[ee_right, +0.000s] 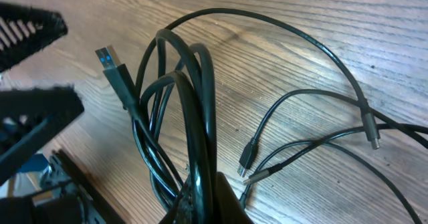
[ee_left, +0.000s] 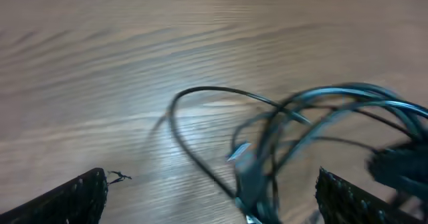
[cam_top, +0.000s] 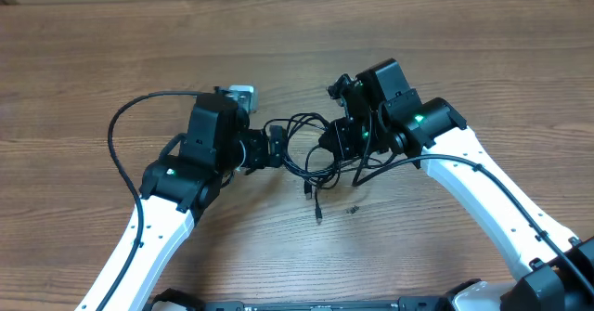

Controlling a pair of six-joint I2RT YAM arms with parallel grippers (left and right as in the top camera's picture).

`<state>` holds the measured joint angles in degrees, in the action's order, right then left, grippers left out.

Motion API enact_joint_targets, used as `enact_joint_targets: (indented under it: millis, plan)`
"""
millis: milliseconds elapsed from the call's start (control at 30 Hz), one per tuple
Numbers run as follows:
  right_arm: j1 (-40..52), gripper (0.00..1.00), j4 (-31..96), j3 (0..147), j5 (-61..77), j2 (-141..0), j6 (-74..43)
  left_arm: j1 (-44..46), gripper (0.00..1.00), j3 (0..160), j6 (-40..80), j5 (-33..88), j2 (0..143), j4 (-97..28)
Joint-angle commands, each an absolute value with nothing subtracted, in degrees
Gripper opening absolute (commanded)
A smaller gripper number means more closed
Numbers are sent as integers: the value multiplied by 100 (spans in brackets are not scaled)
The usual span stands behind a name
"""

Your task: Untangle cables

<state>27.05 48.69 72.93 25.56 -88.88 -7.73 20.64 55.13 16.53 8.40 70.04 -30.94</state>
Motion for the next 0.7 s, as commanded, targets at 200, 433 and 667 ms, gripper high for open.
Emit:
enact_joint_targets:
  millis: [200, 433, 667]
  plan:
    - [2731, 4, 4816, 7389, 3618, -8788, -91, 2104, 100, 5610, 548, 1466, 6963, -2884]
    - [2731, 4, 4812, 7389, 3750, -8788, -69, 2104, 99, 5610, -445, 2003, 6963, -2989]
    - [2731, 4, 4779, 7389, 4397, -8788, 64, 2104, 97, 5607, -884, 1872, 6965, -3299]
